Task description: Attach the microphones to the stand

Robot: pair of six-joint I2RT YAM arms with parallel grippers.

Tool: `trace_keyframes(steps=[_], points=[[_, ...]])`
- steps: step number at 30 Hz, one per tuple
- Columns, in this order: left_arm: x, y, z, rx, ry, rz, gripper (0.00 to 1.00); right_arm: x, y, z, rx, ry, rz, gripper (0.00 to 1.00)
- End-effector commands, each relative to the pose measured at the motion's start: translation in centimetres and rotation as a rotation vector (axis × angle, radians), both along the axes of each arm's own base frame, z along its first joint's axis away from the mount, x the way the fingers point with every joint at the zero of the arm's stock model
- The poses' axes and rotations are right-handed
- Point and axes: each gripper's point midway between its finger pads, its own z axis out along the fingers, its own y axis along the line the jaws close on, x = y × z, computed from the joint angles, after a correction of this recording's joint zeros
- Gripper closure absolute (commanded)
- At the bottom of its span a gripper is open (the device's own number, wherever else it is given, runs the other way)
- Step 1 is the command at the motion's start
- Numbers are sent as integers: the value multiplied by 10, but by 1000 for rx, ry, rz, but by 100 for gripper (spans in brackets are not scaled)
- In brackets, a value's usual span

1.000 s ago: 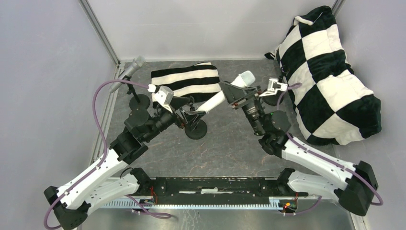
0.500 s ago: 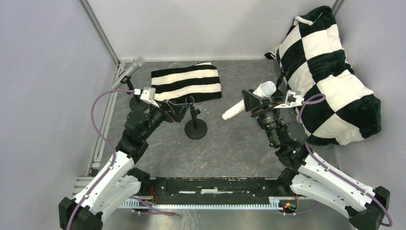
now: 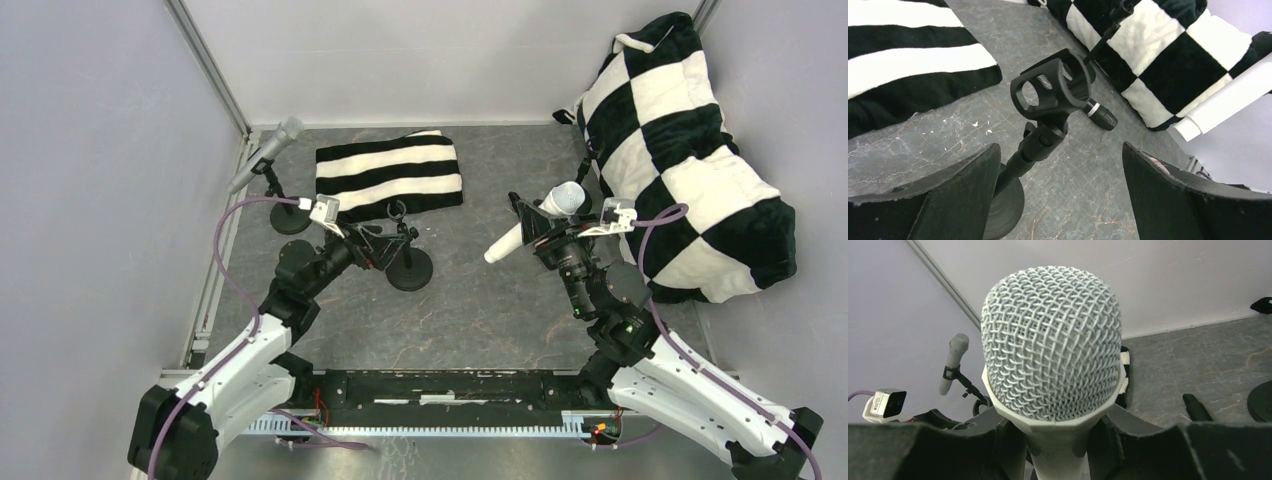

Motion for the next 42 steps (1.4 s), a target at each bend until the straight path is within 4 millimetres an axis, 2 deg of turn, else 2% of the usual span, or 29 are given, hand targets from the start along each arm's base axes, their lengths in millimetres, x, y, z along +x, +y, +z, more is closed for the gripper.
trace_keyframes(steps=[1, 10, 25, 32, 35, 36, 42], points=[[8, -6, 6, 16, -97, -26, 5, -1, -8, 9, -15, -16, -27, 100], [25, -21, -16, 46, -94, -74, 12, -4, -11, 11, -27, -19, -25, 100], [35, -41, -16, -24, -168, -157, 28, -5, -10, 6, -38, -7, -21, 100], [34, -49, -17, -39, -166, -207, 52, -4, -9, 3, -44, -2, -18, 100], [33, -50, -15, -43, -170, -213, 76, -4, -8, 3, -48, -4, -14, 100], [33, -50, -14, -44, -172, -213, 81, -4, -7, 3, -47, -5, -14, 100], [31, -48, -11, -36, -181, -212, 97, -3, -5, 1, -57, -13, -4, 100]])
